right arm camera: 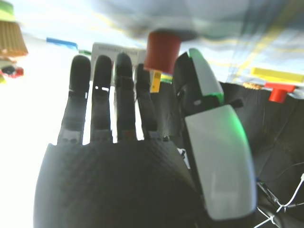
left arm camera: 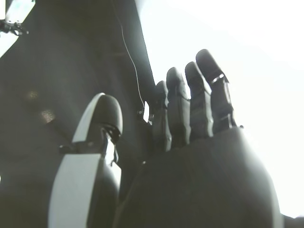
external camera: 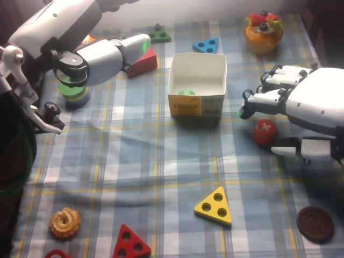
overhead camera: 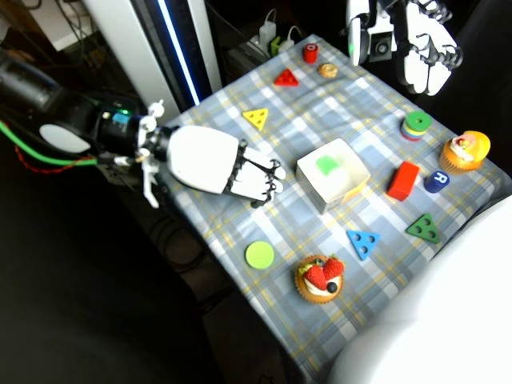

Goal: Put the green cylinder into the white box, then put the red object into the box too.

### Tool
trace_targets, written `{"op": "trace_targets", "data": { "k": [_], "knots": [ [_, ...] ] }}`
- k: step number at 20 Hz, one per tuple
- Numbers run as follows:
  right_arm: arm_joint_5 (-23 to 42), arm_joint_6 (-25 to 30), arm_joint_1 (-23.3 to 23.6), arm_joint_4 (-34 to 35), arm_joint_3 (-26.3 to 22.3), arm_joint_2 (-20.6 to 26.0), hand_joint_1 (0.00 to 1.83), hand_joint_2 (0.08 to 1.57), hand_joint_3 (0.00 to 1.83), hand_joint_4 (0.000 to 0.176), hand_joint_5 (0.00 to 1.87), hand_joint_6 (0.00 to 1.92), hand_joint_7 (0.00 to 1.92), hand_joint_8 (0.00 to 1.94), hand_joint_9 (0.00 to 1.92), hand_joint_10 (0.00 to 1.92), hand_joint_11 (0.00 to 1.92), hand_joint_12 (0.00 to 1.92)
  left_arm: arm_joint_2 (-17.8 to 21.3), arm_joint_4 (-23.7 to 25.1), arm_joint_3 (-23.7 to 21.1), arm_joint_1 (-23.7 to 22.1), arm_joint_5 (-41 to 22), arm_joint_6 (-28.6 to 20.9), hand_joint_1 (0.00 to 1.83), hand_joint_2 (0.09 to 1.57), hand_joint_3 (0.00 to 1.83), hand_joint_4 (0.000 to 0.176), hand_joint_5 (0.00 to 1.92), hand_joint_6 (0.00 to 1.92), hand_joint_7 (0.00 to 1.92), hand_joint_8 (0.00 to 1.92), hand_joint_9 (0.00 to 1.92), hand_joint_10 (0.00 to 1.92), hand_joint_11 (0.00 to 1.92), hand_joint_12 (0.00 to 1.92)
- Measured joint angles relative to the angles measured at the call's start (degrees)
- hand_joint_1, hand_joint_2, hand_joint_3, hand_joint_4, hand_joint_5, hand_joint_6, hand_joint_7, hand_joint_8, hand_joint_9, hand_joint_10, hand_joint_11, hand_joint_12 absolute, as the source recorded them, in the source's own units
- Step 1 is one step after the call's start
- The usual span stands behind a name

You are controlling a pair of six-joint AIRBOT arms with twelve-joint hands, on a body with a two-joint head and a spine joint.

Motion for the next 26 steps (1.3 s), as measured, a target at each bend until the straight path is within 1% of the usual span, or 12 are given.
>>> {"op": "trace_targets", "data": {
  "k": [3, 7, 8, 10, 13, 14, 17, 19, 22, 24, 25, 26],
  "knots": [
    [0.0, 2.7, 0.0, -0.5, 0.7, -0.4, 1.11, 1.3, 0.0, 0.004, 0.65, 1.46, 0.67, 1.59, 0.38, 1.8, 0.2, 1.92, 0.0, -0.2, 0.0, 0.2, 0.0, 0.0, 0.73, 1.39, 0.0, 0.018, 0.35, 0.01, 0.36, 0.0, 0.06, 0.5, 0.0, 0.97],
    [1.5, 6.3, 0.6, -1.9, 1.1, 0.5, 1.12, 1.29, 0.0, 0.02, 0.67, 1.46, 0.68, 1.54, 0.43, 1.73, 0.37, 1.92, 0.3, -0.5, 0.0, 0.6, -0.1, 0.0, 0.73, 1.39, 0.0, 0.01, 0.35, 0.0, 0.36, 0.0, 0.1, 0.43, 0.0, 0.89],
    [2.4, 7.1, 1.5, -2.5, 0.6, 1.3, 1.14, 1.28, 0.0, 0.0, 0.67, 1.42, 0.73, 1.5, 0.43, 1.72, 0.31, 1.92, 0.3, -0.6, 0.0, 1.0, -0.5, 0.0, 0.71, 1.39, 0.0, 0.009, 0.35, 0.0, 0.36, 0.0, 0.12, 0.41, 0.0, 0.95],
    [5.2, 9.0, 4.0, -3.9, 0.7, 2.2, 1.11, 1.3, 0.0, 0.003, 0.67, 1.44, 0.64, 1.62, 0.39, 1.78, 0.22, 1.92, 0.7, -1.3, -0.5, 1.7, -0.5, 0.0, 0.71, 1.4, 0.0, 0.017, 0.34, 0.0, 0.35, 0.0, 0.12, 0.36, 0.0, 0.89],
    [7.6, 9.7, 8.5, -6.2, 1.7, 2.1, 1.3, 1.28, 0.0, 0.0, 0.6, 1.48, 0.77, 1.47, 0.54, 1.7, 0.07, 1.92, 0.9, -1.9, -0.7, 2.5, -1.2, 0.0, 0.64, 1.4, 0.0, 0.03, 0.34, 0.0, 0.36, 0.0, 0.12, 0.41, 0.0, 1.05],
    [7.9, 9.8, 10.2, -6.4, 2.7, 1.0, 1.17, 1.29, 0.0, 0.0, 0.61, 1.49, 0.75, 1.49, 0.48, 1.65, 0.15, 1.92, 1.0, -2.1, -0.7, 3.2, -1.8, 0.0, 0.62, 1.4, 0.0, 0.035, 0.34, 0.0, 0.36, 0.0, 0.1, 0.47, 0.0, 1.07],
    [6.3, 9.8, 13.9, -7.6, 5.4, -2.3, 1.1, 1.32, 0.0, 0.004, 0.58, 1.58, 0.69, 1.53, 0.45, 1.67, 0.29, 1.92, 1.3, -3.6, -1.2, 5.1, -2.8, 0.0, 0.62, 1.39, 0.0, 0.034, 0.34, 0.0, 0.34, 0.0, 0.07, 0.51, 0.0, 1.04],
    [4.8, 9.8, 16.7, -9.1, 7.4, -4.9, 1.28, 1.3, 0.0, 0.0, 0.58, 1.62, 0.71, 1.46, 0.53, 1.68, 0.24, 1.92, 1.3, -5.6, -1.3, 6.4, -3.4, 0.0, 0.55, 1.39, 0.0, 0.063, 0.32, 0.0, 0.31, 0.0, 0.05, 0.49, 0.0, 1.0],
    [2.7, 9.9, 17.9, -10.0, 10.1, -8.7, 1.3, 1.29, 0.0, 0.0, 0.69, 1.48, 0.7, 1.47, 0.51, 1.68, 0.19, 1.92, 1.4, -6.6, -1.3, 6.8, -4.1, 0.0, 0.61, 1.39, 0.0, 0.059, 0.35, 0.01, 0.34, 0.0, 0.02, 0.57, 0.0, 1.15],
    [-0.9, 10.0, 18.1, -9.9, 12.6, -11.4, 1.15, 1.28, 0.0, 0.0, 0.64, 1.39, 0.73, 1.56, 0.43, 1.61, 0.18, 1.92, 1.4, -6.5, -1.3, 7.1, -4.8, 0.0, 0.63, 1.39, 0.0, 0.055, 0.35, 0.01, 0.34, 0.0, 0.0, 0.63, 0.0, 1.18],
    [-2.5, 10.0, 18.2, -9.8, 13.3, -12.0, 1.15, 1.21, 0.0, 0.0, 0.45, 0.99, 0.53, 1.1, 0.26, 1.4, 0.04, 1.82, 1.4, -6.7, -1.3, 7.3, -4.9, 0.0, 0.66, 1.39, 0.0, 0.047, 0.35, 0.01, 0.34, 0.01, 0.0, 0.63, 0.0, 1.18],
    [-3.0, 10.0, 18.2, -9.6, 13.6, -12.2, 1.1, 1.15, 0.0, 0.0, 0.32, 0.59, 0.37, 0.69, 0.14, 1.17, 0.01, 1.68, 1.4, -7.1, -1.3, 7.3, -4.7, 0.0, 0.63, 1.39, 0.0, 0.068, 0.34, 0.0, 0.34, 0.0, 0.0, 0.6, 0.0, 1.14]
  ]
}}
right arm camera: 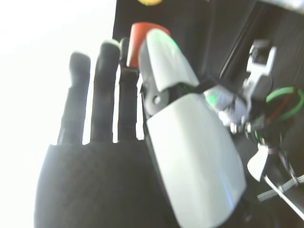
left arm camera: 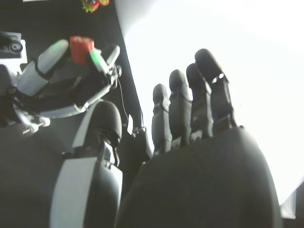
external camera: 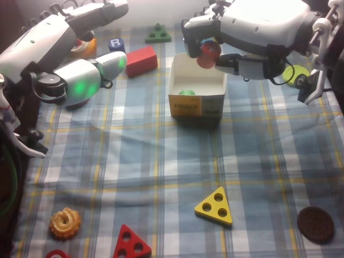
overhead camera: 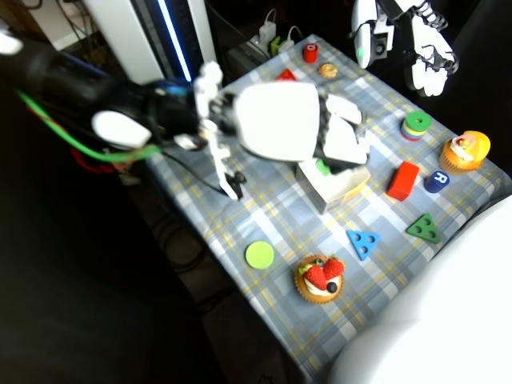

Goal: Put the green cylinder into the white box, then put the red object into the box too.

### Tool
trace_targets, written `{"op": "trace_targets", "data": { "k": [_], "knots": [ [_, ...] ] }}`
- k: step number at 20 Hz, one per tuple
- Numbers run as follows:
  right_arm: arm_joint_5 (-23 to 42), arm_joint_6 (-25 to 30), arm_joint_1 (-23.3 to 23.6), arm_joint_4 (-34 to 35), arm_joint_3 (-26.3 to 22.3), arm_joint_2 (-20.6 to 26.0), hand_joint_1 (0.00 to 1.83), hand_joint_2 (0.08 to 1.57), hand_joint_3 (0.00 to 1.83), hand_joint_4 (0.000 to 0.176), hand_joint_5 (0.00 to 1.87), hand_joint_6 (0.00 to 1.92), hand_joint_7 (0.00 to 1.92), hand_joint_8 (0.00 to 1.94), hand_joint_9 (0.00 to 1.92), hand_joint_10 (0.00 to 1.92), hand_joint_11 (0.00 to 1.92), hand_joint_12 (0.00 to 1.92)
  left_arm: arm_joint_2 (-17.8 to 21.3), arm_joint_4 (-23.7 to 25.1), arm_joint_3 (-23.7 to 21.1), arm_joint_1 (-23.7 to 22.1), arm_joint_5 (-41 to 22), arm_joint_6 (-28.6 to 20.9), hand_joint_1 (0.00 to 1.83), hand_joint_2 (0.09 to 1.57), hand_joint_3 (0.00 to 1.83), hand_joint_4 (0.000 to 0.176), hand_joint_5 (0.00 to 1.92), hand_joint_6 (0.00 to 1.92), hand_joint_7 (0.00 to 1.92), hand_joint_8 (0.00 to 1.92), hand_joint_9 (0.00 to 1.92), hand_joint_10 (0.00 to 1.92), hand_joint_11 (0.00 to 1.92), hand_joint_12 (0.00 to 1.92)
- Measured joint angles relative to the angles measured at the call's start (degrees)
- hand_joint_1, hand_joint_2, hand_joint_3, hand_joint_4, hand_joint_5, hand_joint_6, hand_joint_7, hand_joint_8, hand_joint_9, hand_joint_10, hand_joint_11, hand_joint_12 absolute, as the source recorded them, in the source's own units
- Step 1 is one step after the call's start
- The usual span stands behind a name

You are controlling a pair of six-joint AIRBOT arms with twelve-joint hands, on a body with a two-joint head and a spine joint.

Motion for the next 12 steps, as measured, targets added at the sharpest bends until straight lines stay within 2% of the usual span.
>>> {"op": "trace_targets", "data": {
  "k": [1, 2, 3, 4, 5, 6, 7, 8, 9, 10, 11, 12],
  "knots": [
    [-0.7, 0.0, 0.1, 0.2, 0.3, -0.2, 1.08, 1.12, 0.0, 0.0, 0.3, 0.33, 0.33, 0.41, 0.1, 1.0, 0.0, 1.55, 0.0, -0.2, 0.0, 0.0, 0.0, 0.0, 0.63, 1.39, 0.0, 0.07, 0.34, 0.0, 0.34, 0.0, 0.0, 0.61, 0.0, 1.13],
    [-0.9, 0.0, 0.1, 0.5, 0.5, -0.2, 1.03, 1.1, 0.0, 0.003, 0.24, 0.17, 0.29, 0.24, 0.06, 0.88, 0.0, 1.51, 0.0, -0.1, 0.0, 0.0, -0.1, 0.0, 0.65, 1.39, 0.0, 0.064, 0.35, 0.0, 0.35, 0.0, 0.0, 0.63, 0.0, 1.16],
    [-0.9, 0.0, 0.1, 0.7, 0.5, -0.2, 0.96, 1.12, 0.0, 0.039, 0.21, 0.07, 0.25, 0.12, 0.01, 0.82, 0.0, 1.49, 0.0, 0.1, 0.0, 0.0, -0.1, 0.0, 0.64, 1.39, 0.0, 0.076, 0.34, 0.0, 0.33, 0.0, 0.0, 0.61, 0.0, 1.12],
    [-0.9, 0.0, 0.1, 0.9, 0.5, -0.2, 0.91, 1.13, 0.0, 0.047, 0.18, 0.03, 0.19, 0.05, 0.0, 0.65, 0.0, 1.33, 0.0, 0.1, 0.0, 0.0, -0.2, 0.0, 0.64, 1.39, 0.0, 0.079, 0.34, 0.0, 0.33, 0.0, 0.0, 0.6, 0.0, 1.11],
    [-1.0, 0.0, 0.1, 1.0, 0.3, -0.1, 0.89, 1.14, 0.0, 0.042, 0.14, 0.01, 0.14, 0.01, 0.0, 0.47, 0.0, 1.21, 0.0, 0.1, 0.0, 0.0, -0.2, 0.0, 0.66, 1.39, 0.0, 0.073, 0.35, 0.0, 0.34, 0.0, 0.0, 0.61, 0.0, 1.14],
    [-1.1, 0.0, 0.1, 1.2, -0.5, 0.6, 0.87, 1.14, 0.0, 0.052, 0.11, 0.0, 0.11, 0.0, 0.0, 0.45, 0.0, 1.23, 0.0, 0.1, 0.0, 0.0, -0.2, 0.0, 0.65, 1.39, 0.0, 0.071, 0.35, 0.0, 0.34, 0.0, 0.0, 0.59, 0.0, 1.13],
    [-1.0, 0.0, 0.1, 1.1, -1.6, 1.7, 0.83, 1.14, 0.0, 0.05, 0.08, 0.0, 0.05, 0.0, 0.0, 0.44, 0.0, 1.24, 0.0, -0.2, -0.2, 0.0, -0.3, 0.0, 0.66, 1.39, 0.0, 0.071, 0.35, 0.0, 0.34, 0.0, 0.0, 0.6, 0.0, 1.12],
    [-0.2, 0.0, 0.1, 1.2, -2.5, 2.7, 0.83, 1.15, 0.0, 0.036, 0.04, 0.0, 0.05, 0.0, 0.0, 0.45, 0.0, 1.3, 0.0, -0.2, -0.3, 0.0, -0.3, 0.0, 0.66, 1.39, 0.0, 0.061, 0.34, 0.0, 0.34, 0.0, 0.0, 0.6, 0.0, 1.11],
    [0.5, 0.0, 0.1, 1.6, -3.5, 3.7, 0.82, 1.15, 0.0, 0.019, 0.03, 0.0, 0.07, 0.01, 0.0, 0.49, 0.0, 1.34, 0.2, -0.3, -0.6, 0.0, -0.3, 0.0, 0.66, 1.38, 0.0, 0.059, 0.34, 0.0, 0.34, 0.0, 0.0, 0.61, 0.0, 1.1],
    [1.8, 0.0, 0.1, 1.6, -5.6, 6.0, 0.78, 1.17, 0.01, 0.034, 0.0, 0.0, 0.05, 0.0, 0.0, 0.45, 0.0, 1.36, 0.5, 0.1, -1.2, 0.0, -0.7, 0.0, 0.68, 1.38, 0.0, 0.063, 0.32, 0.0, 0.34, 0.0, 0.01, 0.61, 0.0, 1.06],
    [2.8, 0.0, 0.1, 1.4, -7.0, 7.6, 0.74, 1.18, 0.01, 0.057, 0.0, 0.0, 0.01, 0.0, 0.0, 0.33, 0.0, 1.28, 0.7, 0.3, -1.6, 0.1, -1.0, -0.1, 0.69, 1.37, 0.0, 0.059, 0.3, 0.0, 0.34, 0.0, 0.02, 0.59, 0.0, 1.01],
    [5.3, 0.0, 0.1, 1.4, -8.9, 9.9, 0.73, 1.21, 0.01, 0.057, 0.0, 0.0, 0.0, 0.0, 0.0, 0.26, 0.0, 0.98, 0.9, 0.6, -1.9, 0.4, -1.7, -0.1, 0.67, 1.37, 0.0, 0.056, 0.25, 0.0, 0.35, 0.0, 0.02, 0.58, 0.0, 0.99]
  ]
}}
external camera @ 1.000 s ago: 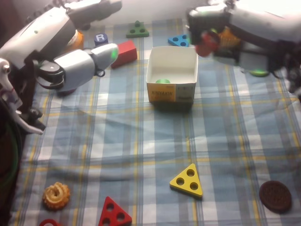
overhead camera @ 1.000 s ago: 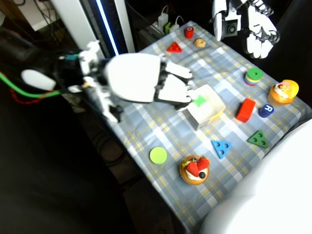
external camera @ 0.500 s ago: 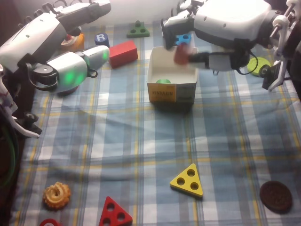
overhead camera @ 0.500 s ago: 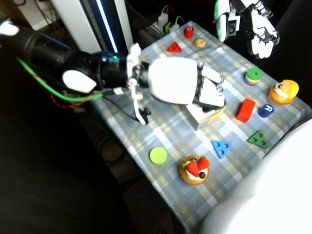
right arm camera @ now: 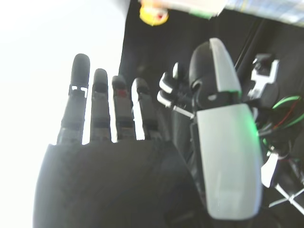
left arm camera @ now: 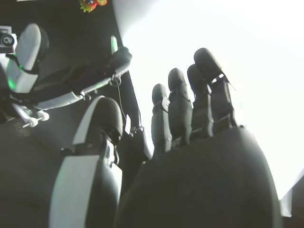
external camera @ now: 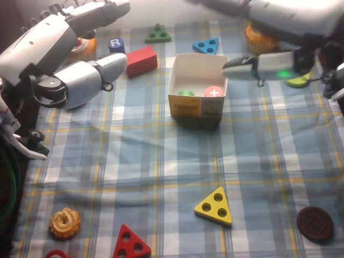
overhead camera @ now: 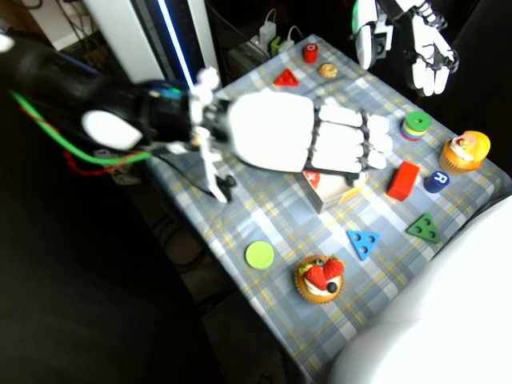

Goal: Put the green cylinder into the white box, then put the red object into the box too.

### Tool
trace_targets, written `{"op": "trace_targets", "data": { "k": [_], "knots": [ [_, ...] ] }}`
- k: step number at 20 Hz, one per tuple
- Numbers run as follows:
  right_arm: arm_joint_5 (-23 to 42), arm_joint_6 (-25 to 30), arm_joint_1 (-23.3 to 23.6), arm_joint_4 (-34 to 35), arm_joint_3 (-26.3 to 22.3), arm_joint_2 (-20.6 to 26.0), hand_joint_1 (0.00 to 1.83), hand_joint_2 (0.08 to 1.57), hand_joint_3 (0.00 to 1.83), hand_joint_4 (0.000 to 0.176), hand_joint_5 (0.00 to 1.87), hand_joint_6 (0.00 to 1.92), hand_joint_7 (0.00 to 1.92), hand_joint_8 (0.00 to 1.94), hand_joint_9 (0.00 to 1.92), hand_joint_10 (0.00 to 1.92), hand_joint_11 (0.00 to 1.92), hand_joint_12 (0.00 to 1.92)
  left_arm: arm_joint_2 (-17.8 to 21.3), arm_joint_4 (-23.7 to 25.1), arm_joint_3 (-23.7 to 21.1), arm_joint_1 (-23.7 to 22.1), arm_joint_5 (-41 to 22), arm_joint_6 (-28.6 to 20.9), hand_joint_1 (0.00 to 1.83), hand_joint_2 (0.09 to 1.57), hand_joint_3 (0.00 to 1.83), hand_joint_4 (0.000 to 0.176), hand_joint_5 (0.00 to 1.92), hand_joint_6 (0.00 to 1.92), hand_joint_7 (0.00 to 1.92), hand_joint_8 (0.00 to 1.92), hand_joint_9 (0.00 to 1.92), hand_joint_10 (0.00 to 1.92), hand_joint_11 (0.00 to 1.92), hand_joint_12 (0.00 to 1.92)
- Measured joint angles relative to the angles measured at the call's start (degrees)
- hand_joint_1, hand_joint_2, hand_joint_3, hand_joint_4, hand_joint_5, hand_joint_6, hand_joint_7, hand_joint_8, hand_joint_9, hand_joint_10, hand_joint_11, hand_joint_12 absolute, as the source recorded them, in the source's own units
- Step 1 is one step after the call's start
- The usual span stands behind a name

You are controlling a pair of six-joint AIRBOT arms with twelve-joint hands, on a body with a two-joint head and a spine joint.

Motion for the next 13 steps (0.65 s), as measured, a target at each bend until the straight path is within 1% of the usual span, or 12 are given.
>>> {"op": "trace_targets", "data": {
  "k": [1, 2, 3, 4, 5, 6, 7, 8, 10, 11, 12, 13],
  "knots": [
    [1.9, 0.0, -0.1, 0.3, -1.0, 1.4, 0.69, 1.23, 0.01, 0.08, 0.0, 0.0, 0.0, 0.0, 0.0, 0.12, 0.0, 0.56, 0.5, 0.0, -0.4, 0.1, -0.7, 0.0, 0.69, 1.38, 0.0, 0.047, 0.2, 0.0, 0.33, 0.0, 0.01, 0.56, 0.0, 0.88],
    [4.8, 0.0, -0.8, 0.9, -2.3, 3.4, 0.65, 1.25, 0.01, 0.074, 0.0, 0.0, 0.0, 0.0, 0.0, 0.05, 0.0, 0.35, 0.8, 0.5, -0.8, 0.5, -2.0, -0.3, 0.68, 1.38, 0.0, 0.058, 0.17, 0.0, 0.32, 0.0, 0.01, 0.54, 0.0, 0.79],
    [6.7, -0.1, -1.7, 1.5, -3.1, 4.6, 0.61, 1.24, 0.0, 0.074, 0.0, 0.0, 0.0, 0.0, 0.0, 0.01, 0.0, 0.07, 1.0, 0.6, -0.8, 0.7, -2.7, -1.2, 0.69, 1.39, 0.0, 0.05, 0.12, 0.0, 0.29, 0.0, 0.01, 0.51, 0.0, 0.74],
    [8.8, -1.2, -3.4, 3.2, -4.4, 6.1, 0.58, 1.24, 0.0, 0.051, 0.0, 0.0, 0.0, 0.0, 0.0, 0.0, 0.0, 0.01, 1.4, 0.9, -0.8, 1.3, -3.7, -3.9, 0.74, 1.39, 0.0, 0.033, 0.09, 0.0, 0.25, 0.0, 0.03, 0.47, 0.0, 0.76],
    [10.3, -2.1, -5.1, 4.6, -5.6, 7.4, 0.58, 1.23, 0.0, 0.046, 0.0, 0.0, 0.0, 0.0, 0.0, 0.0, 0.0, 0.0, 1.7, 1.3, -0.7, 2.0, -4.5, -6.8, 0.75, 1.38, 0.0, 0.035, 0.08, 0.0, 0.23, 0.0, 0.06, 0.41, 0.0, 0.76],
    [12.5, -3.7, -7.5, 6.8, -7.3, 9.5, 0.53, 1.22, 0.0, 0.037, 0.0, 0.0, 0.0, 0.0, 0.0, 0.0, 0.0, 0.0, 1.9, 2.6, 0.2, 2.8, -5.7, -12.0, 0.63, 1.38, 0.0, 0.071, 0.03, 0.01, 0.15, 0.01, 0.03, 0.31, 0.0, 0.47],
    [13.9, -4.0, -8.6, 7.9, -7.9, 10.5, 0.53, 1.22, 0.0, 0.036, 0.0, 0.0, 0.0, 0.0, 0.0, 0.0, 0.0, 0.0, 1.9, 2.7, 0.6, 3.2, -6.5, -14.8, 0.57, 1.39, 0.0, 0.071, 0.02, 0.0, 0.13, 0.0, 0.03, 0.26, 0.0, 0.34],
    [16.7, -4.1, -10.3, 9.6, -8.5, 11.7, 0.5, 1.22, 0.0, 0.064, 0.0, 0.0, 0.0, 0.0, 0.0, 0.0, 0.0, 0.0, 2.3, 3.1, 0.7, 3.9, -7.8, -17.7, 0.53, 1.36, 0.0, 0.074, 0.03, 0.01, 0.14, 0.0, 0.05, 0.23, 0.0, 0.53],
    [22.7, -4.1, -13.5, 12.9, -9.9, 13.7, 0.61, 1.21, 0.0, 0.053, 0.0, 0.0, 0.0, 0.0, 0.0, 0.0, 0.0, 0.0, 3.4, 4.5, 0.6, 5.7, -12.0, -22.5, 0.43, 1.34, 0.0, 0.098, 0.0, 0.0, 0.08, 0.0, 0.03, 0.19, 0.0, 0.76],
    [25.1, -4.1, -14.9, 13.7, -10.7, 14.5, 0.57, 1.22, 0.0, 0.045, 0.0, 0.0, 0.0, 0.0, 0.0, 0.0, 0.0, 0.0, 3.6, 5.0, 0.6, 6.8, -14.3, -25.3, 0.4, 1.34, 0.0, 0.102, 0.0, 0.0, 0.06, 0.0, 0.03, 0.17, 0.0, 0.74],
    [27.5, -4.1, -16.4, 13.9, -11.6, 15.4, 0.55, 1.21, 0.0, 0.044, 0.0, 0.0, 0.0, 0.0, 0.0, 0.0, 0.0, 0.0, 3.6, 5.3, 0.7, 7.1, -16.4, -27.9, 0.41, 1.36, 0.0, 0.09, 0.0, 0.0, 0.04, 0.0, 0.01, 0.14, 0.0, 0.66],
    [29.9, -4.1, -17.9, 14.3, -12.5, 16.1, 0.53, 1.21, 0.0, 0.05, 0.0, 0.0, 0.0, 0.0, 0.0, 0.0, 0.02, 0.01, 3.6, 5.6, 1.0, 7.5, -18.1, -29.6, 0.42, 1.35, 0.0, 0.106, 0.0, 0.0, 0.04, 0.0, 0.02, 0.13, 0.0, 0.69]
  ]
}}
